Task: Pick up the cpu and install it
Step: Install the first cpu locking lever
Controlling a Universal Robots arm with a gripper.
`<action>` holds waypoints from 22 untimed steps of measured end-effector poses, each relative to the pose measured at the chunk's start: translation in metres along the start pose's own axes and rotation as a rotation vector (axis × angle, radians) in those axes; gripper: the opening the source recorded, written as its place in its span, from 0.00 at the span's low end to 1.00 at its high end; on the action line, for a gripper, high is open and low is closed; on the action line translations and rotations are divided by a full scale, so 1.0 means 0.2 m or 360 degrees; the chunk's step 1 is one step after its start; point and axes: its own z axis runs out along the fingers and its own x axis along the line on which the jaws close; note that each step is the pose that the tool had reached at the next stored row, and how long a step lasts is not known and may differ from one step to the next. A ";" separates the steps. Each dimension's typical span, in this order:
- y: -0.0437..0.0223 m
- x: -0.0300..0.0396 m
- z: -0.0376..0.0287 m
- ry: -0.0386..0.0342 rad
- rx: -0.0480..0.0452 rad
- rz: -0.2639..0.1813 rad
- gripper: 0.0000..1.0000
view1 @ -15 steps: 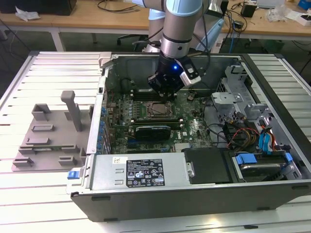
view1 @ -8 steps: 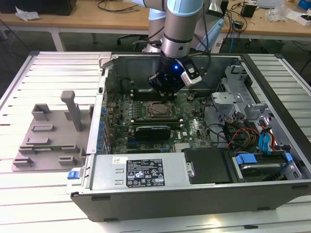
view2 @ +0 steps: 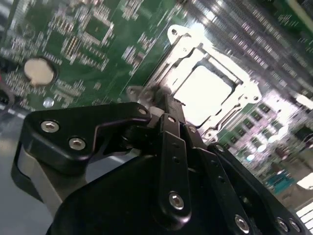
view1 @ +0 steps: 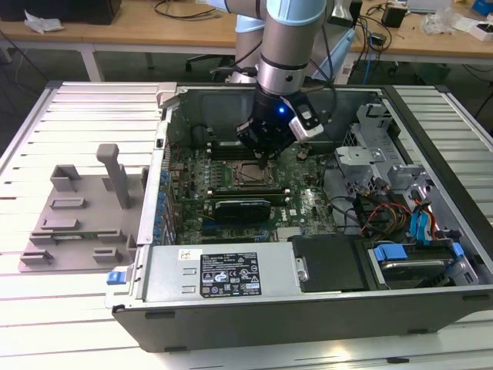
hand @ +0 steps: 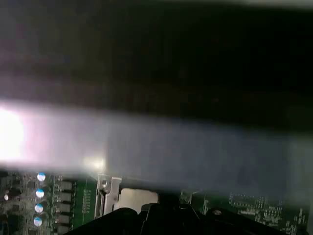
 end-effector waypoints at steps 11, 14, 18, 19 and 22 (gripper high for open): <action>-0.069 0.013 -0.092 0.0000 0.0000 0.0000 0.11; -0.071 0.016 -0.138 0.0000 0.0000 0.0000 0.11; -0.072 0.018 -0.170 0.0000 0.0000 0.0000 0.11; -0.072 0.019 -0.180 0.0000 0.0000 0.0000 0.11; -0.074 0.021 -0.218 0.0000 0.0000 0.0000 0.11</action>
